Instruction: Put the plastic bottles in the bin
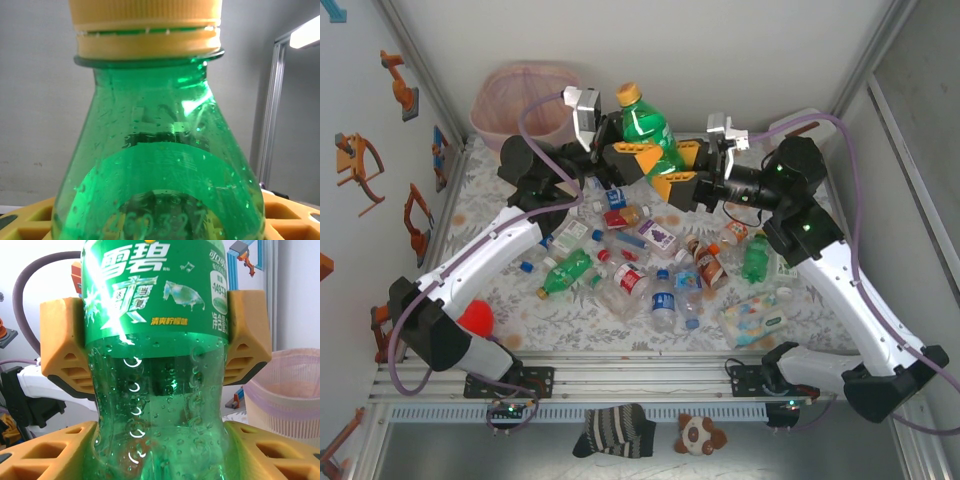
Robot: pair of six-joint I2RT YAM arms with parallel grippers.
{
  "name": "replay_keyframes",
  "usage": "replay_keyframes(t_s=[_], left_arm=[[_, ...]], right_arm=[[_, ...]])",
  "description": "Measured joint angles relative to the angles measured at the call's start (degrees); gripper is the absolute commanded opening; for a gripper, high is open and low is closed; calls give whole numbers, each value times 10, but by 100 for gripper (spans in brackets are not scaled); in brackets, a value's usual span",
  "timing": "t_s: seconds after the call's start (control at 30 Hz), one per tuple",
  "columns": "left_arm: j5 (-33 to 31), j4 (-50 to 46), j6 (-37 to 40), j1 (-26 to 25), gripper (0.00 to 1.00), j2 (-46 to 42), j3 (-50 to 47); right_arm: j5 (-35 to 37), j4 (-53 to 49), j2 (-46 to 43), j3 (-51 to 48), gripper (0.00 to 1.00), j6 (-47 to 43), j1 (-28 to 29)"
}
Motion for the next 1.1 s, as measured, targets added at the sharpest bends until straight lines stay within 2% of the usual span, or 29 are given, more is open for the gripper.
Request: replay_keyframes(t_s=[0.17,0.37,0.57,0.83,1.1], left_arm=[[4,-17,2,-1,49,0,8],[7,-56,25,1,49,0,22],[-14,-163,85,21,48,-1,41],[-120,-363,194,103,48,-12,73],[-216,-535,264,226,48,17,171]], right_arm=[[18,-18,-7,0,78,-11,2],[62,-61,-26,1,81,-33,2],[143,-103,-55,-7,82,-57,2],[224,-145,-74,-16,82,-78,2],[241,-170,-64,-16,82,-85,2]])
